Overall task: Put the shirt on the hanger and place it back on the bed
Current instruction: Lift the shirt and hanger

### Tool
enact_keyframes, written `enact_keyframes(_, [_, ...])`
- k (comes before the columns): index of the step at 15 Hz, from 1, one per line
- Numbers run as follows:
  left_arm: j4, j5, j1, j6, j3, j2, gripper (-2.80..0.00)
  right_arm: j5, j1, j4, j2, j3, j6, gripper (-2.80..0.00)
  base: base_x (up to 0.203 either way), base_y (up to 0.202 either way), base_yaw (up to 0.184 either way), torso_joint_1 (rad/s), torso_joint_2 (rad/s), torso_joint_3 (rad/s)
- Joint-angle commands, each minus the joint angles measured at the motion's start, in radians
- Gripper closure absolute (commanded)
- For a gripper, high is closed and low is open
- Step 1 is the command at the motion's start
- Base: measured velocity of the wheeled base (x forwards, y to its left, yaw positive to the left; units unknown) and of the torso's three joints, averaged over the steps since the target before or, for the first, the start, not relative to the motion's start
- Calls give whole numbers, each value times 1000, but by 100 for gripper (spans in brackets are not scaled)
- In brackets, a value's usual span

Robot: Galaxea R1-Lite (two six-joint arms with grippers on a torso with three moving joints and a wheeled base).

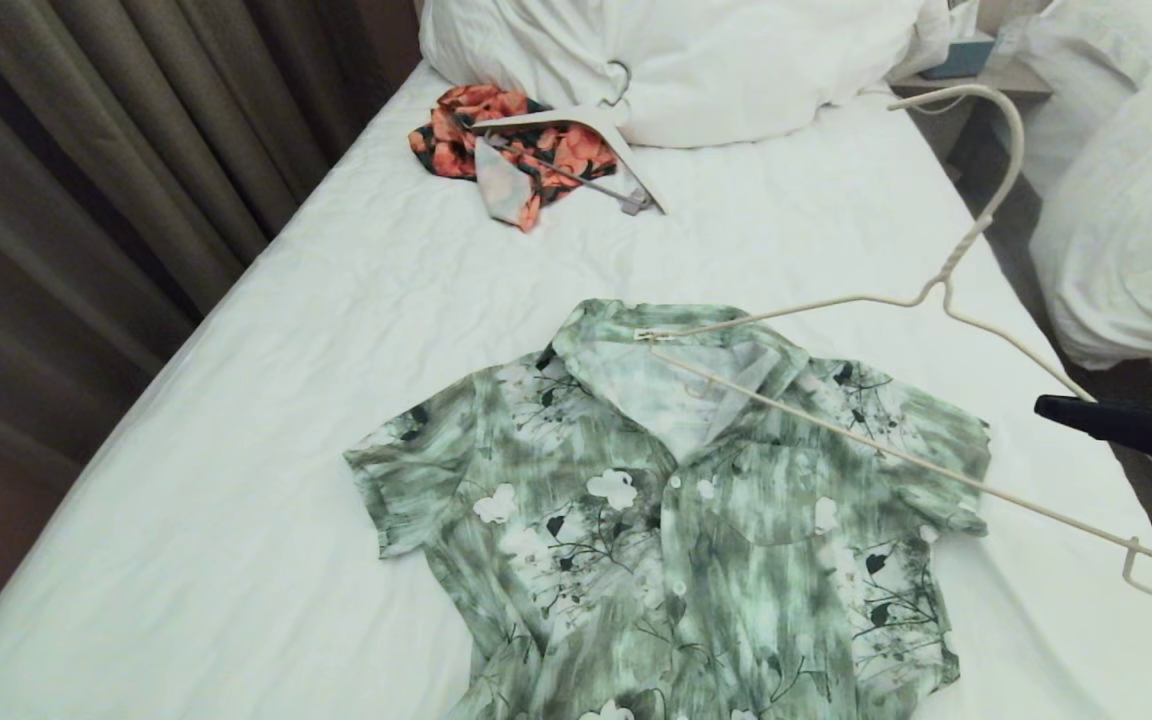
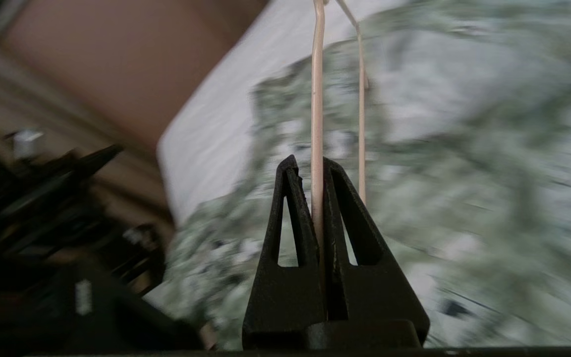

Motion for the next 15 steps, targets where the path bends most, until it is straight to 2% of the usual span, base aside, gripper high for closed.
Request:
enact_keyframes(1, [0, 0, 0, 0, 0, 1, 0, 14, 78, -4, -13, 0, 2, 0, 0, 0, 0, 0, 0, 0])
enact_keyframes(6, [0, 0, 0, 0, 0, 1, 0, 209, 86, -10, -5, -4, 0, 0, 0, 0, 0, 0, 0, 0])
enact_keyframes(8, [0, 0, 0, 4, 1, 1, 0, 216, 84, -12, 3, -2, -4, 0, 0, 0, 0, 0, 0, 0])
enact_keyframes(10, [5, -6, 0, 35, 1, 1, 0, 215, 74, -13, 9, -12, -6, 0, 0, 0, 0, 0, 0, 0])
enact_keyframes(12, [5, -13, 0, 145, -3, 1, 0, 216, 45, -25, 14, -17, -24, 0, 0, 0, 0, 0, 0, 0])
enact_keyframes(13, [8, -40, 0, 161, -30, 11, 0, 216, 31, -45, 26, -18, -30, 0, 0, 0, 0, 0, 0, 0])
enact_keyframes(15, [13, -99, -1, 131, -90, 122, 0, 217, 24, -91, 64, -35, -27, 0, 0, 0, 0, 0, 0, 0])
